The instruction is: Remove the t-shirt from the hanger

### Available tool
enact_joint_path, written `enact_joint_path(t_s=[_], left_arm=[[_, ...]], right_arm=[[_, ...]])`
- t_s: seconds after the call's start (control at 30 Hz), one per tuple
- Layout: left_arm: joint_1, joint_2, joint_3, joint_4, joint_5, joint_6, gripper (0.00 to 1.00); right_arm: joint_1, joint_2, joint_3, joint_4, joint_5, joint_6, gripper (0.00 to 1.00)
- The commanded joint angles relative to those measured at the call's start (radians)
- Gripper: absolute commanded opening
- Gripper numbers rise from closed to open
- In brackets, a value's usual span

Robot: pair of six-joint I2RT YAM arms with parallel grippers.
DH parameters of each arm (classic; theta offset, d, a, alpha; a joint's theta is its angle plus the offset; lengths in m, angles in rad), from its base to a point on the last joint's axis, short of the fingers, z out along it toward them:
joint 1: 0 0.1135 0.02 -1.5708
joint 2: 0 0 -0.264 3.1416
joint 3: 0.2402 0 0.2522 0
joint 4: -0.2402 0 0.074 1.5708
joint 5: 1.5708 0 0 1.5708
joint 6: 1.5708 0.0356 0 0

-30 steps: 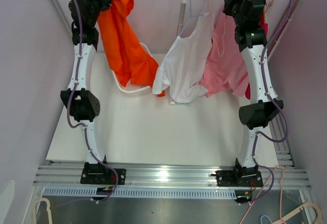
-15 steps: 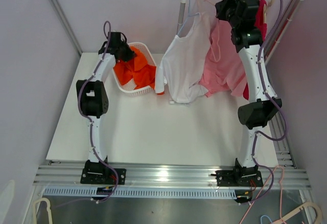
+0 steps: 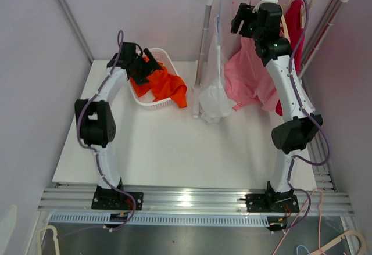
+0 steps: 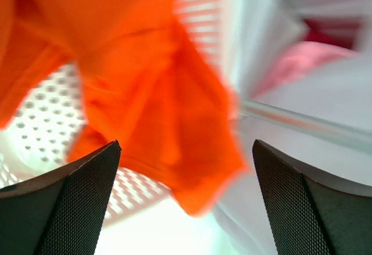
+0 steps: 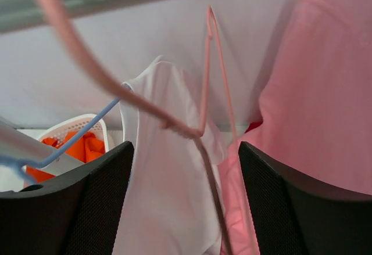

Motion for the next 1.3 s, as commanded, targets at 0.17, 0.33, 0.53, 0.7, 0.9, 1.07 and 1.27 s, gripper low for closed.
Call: enact_joint_path(t_s=[0.17, 0.33, 0.53, 0.7, 0.9, 1.07, 1.27], left_arm=[[-0.165, -0.492, 0.005, 0.05, -0.248, 0.178, 0.99], [-0.266, -0.612, -0.069, 0.114, -0.37, 0.255, 1.0], [-0.389, -0.668, -0.127, 0.175, -0.42, 0.335, 0.99], [-0.465, -0.701, -0.176, 0.247, -0.436, 0.398, 1.0], [-0.472, -0.695, -0.169, 0.263, -0.422, 0.416, 0.99], [-0.472, -0.682, -0.167, 0.261, -0.43, 0.425, 1.0], [-0.472, -0.673, -0.17, 0.258, -0.422, 0.416, 1.0]], right_arm=[[-0.015, -0.236, 0.034, -0.079, 0.157, -0.062, 0.77], [-0.034, -0.257, 0.023, -0.113, 0.239, -0.099, 0.75], [-0.105, -0.199, 0.082, -0.16, 0.241, -0.09, 0.71], [-0.154, -0.084, 0.188, -0.203, 0.151, -0.105, 0.71], [-0.189, 0.002, 0.273, -0.211, 0.091, -0.091, 0.71], [-0.196, 0.019, 0.261, -0.212, 0.097, -0.087, 0.66], [-0.194, 0.002, 0.219, -0.211, 0.1, -0.067, 0.0]])
